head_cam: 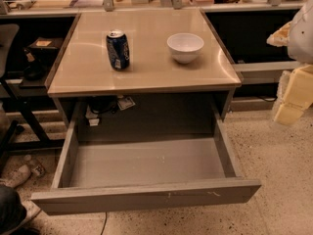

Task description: Place pepsi can into top drawer

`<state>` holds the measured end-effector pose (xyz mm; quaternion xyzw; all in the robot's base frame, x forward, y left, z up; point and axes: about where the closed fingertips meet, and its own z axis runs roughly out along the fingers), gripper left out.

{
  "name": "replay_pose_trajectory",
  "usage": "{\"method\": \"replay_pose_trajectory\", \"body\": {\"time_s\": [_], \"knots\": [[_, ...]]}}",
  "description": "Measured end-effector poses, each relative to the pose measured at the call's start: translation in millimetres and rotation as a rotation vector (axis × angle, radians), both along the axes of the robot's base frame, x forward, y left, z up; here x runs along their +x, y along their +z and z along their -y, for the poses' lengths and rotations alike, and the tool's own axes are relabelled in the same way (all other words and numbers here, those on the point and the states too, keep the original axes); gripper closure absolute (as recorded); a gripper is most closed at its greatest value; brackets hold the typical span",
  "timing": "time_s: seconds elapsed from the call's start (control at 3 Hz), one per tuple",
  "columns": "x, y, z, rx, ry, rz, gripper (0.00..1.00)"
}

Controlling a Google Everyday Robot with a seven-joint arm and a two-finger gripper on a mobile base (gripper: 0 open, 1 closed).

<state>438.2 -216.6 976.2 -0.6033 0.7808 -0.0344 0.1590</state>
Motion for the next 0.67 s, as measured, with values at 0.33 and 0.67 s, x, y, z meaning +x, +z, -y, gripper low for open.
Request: {"method": "replay_pose_trajectory", "body": {"time_s": [0.33,0.67], "knots": [[0.5,0.5,-0.4,0.001,-0.001,0.002,0.00],[28.1,-3.3,-16.2,0.058,-0.018,0.006,0.00]]}}
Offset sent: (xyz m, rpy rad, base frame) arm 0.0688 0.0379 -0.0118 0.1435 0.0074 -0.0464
